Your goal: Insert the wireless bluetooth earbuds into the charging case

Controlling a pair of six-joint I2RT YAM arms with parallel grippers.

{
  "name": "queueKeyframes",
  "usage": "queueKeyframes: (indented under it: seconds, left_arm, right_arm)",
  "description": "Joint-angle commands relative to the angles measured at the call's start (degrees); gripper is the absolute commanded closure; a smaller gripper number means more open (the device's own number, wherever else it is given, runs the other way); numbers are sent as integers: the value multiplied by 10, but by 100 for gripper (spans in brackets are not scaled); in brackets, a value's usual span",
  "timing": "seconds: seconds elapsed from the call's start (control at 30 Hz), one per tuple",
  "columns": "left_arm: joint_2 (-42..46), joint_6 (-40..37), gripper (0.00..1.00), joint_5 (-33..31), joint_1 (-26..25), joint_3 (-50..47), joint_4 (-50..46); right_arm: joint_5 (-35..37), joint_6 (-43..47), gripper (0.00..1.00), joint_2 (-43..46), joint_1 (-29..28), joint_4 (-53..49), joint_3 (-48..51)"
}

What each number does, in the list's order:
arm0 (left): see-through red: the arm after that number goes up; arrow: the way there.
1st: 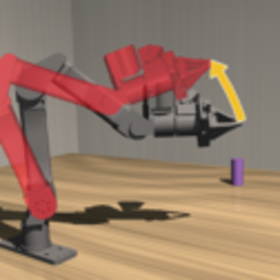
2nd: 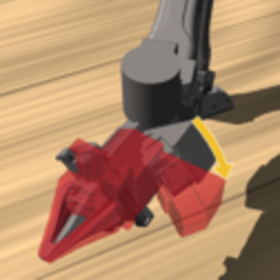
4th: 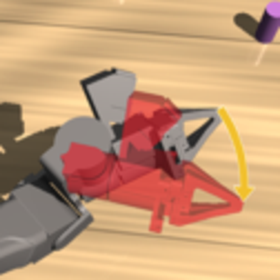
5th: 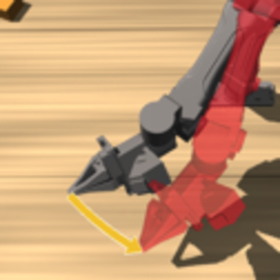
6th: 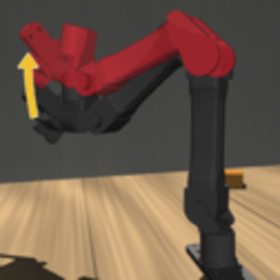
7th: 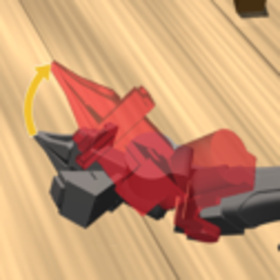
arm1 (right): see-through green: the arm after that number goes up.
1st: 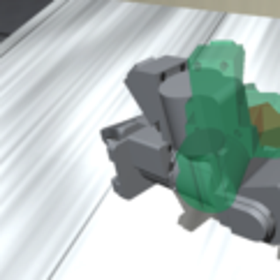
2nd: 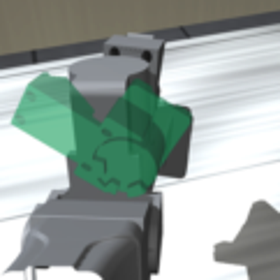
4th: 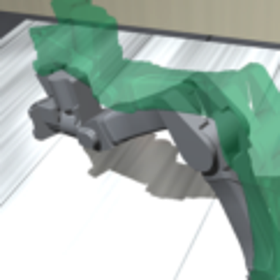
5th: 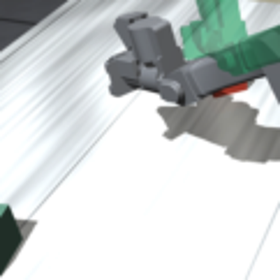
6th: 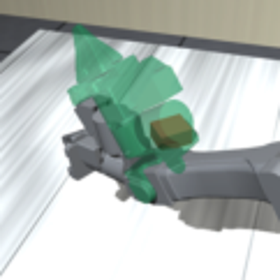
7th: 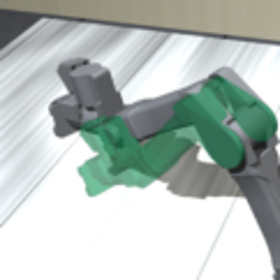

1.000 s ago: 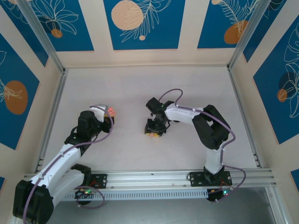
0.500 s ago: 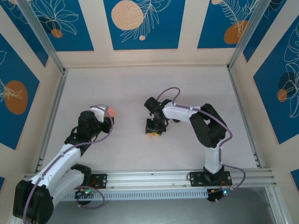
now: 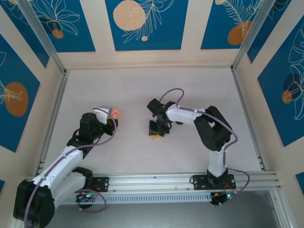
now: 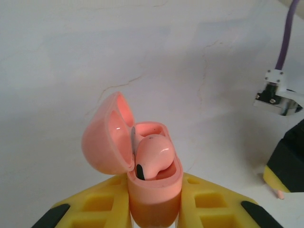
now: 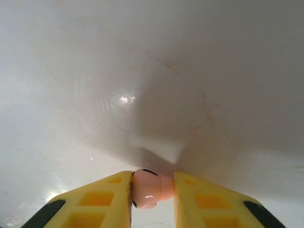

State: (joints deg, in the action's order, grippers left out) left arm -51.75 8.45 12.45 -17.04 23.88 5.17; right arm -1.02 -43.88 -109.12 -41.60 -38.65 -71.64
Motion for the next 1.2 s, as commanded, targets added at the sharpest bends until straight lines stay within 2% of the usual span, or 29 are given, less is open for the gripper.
queueKeyframes:
  seconds: [0.0,0.33,0.53,0.77,1.17]
  left_arm:
    - [-12,-17,78,66,-1,-29,92]
    - [-81,-69,77,144,-58,-86,314]
    - [-130,-101,77,183,-83,-88,397]
    - [-149,-126,76,184,-104,-80,424]
    - [-121,-120,76,153,-113,-74,408]
  right_arm:
    - [13,-8,74,53,3,29,20]
    - [47,26,74,188,15,150,86]
    - [45,75,74,261,11,253,126]
    - [23,93,74,310,-1,372,165]
    - [-13,80,74,273,-16,453,160]
